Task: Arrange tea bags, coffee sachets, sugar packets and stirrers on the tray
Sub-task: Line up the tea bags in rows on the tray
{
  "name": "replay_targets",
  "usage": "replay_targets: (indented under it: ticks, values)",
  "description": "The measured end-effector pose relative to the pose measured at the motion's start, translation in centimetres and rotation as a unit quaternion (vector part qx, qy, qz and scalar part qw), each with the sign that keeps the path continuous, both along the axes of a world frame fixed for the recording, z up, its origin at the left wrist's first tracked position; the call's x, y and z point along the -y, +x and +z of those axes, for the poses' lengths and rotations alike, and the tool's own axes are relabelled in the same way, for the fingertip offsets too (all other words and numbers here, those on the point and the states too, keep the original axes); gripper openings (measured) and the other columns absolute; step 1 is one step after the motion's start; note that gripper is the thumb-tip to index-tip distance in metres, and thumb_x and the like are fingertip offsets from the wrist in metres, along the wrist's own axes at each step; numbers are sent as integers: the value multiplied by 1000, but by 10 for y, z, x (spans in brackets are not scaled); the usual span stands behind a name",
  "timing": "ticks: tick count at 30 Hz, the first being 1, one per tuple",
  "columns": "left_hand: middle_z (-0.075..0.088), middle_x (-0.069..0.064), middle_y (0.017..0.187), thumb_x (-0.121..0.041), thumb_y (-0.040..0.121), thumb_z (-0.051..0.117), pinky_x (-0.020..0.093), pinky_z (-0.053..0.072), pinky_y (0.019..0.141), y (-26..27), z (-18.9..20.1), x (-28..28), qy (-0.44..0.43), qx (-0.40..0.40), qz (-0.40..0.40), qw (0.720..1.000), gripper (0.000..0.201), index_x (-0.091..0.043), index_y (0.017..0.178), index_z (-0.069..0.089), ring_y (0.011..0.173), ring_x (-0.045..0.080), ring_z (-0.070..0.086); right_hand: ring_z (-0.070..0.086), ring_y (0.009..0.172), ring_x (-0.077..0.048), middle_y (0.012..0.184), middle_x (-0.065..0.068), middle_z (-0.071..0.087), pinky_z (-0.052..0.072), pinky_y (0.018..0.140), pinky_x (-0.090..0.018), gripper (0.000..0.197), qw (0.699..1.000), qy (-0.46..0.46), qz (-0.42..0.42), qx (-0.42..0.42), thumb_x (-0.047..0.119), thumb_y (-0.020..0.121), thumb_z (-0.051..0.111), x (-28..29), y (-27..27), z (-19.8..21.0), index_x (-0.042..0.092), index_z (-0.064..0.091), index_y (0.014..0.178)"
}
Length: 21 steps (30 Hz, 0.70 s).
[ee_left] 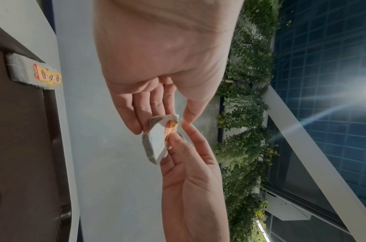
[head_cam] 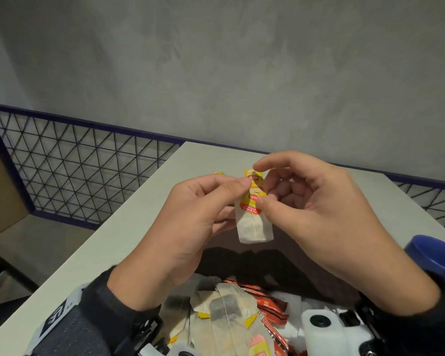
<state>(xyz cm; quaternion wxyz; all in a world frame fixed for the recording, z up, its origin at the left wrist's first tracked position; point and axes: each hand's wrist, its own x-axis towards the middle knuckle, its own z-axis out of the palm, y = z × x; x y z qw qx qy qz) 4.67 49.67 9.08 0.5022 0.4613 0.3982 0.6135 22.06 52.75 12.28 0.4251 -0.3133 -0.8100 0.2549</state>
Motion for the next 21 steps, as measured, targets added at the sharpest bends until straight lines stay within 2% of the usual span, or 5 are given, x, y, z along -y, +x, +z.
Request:
replay_targets:
  ticks: [5, 11, 14, 16, 21]
  values:
    - [79, 10, 99, -35, 79, 73, 36, 53, 78, 0, -2, -1, 0, -9, 27, 1000, 15, -22, 82, 80, 89, 23, 76, 67, 75, -21, 89, 1, 66, 60, 69, -42, 42, 999, -30, 11, -32, 0, 83, 78, 3, -1, 2, 31, 69, 110]
    - [79, 11, 95, -26, 86, 72, 35, 55, 76, -1, -1, -1, 10, -3, 31, 999, 12, -23, 77, 80, 85, 21, 76, 58, 65, -10, 83, -3, 63, 51, 62, -18, 42, 992, -86, 29, -92, -9, 80, 78, 6, -2, 6, 22, 70, 107]
    - [79, 7, 87, -31, 75, 77, 32, 54, 71, 1, 1, 1, 22, -3, 34, 999, 11, -22, 78, 80, 72, 12, 72, 56, 62, -7, 79, 0, 63, 48, 61, -14, 40, 989, -103, 19, -106, -10, 79, 79, 3, -3, 4, 19, 70, 105]
    - [79, 5, 85, -32, 71, 78, 29, 53, 68, 2, 0, 1, 28, -11, 44, 999, 18, -19, 83, 79, 65, 8, 69, 57, 63, -8, 78, -1, 65, 51, 61, -18, 39, 988, -108, 11, -111, -7, 78, 81, 2, -2, 4, 20, 71, 104]
    - [79, 9, 86, -24, 76, 77, 26, 57, 66, 0, 1, 1, 28, 14, 48, 998, 14, -15, 86, 78, 69, 13, 74, 60, 68, -22, 81, -11, 69, 57, 66, -50, 22, 986, -113, -38, -117, 21, 77, 86, 0, -3, 2, 21, 73, 94]
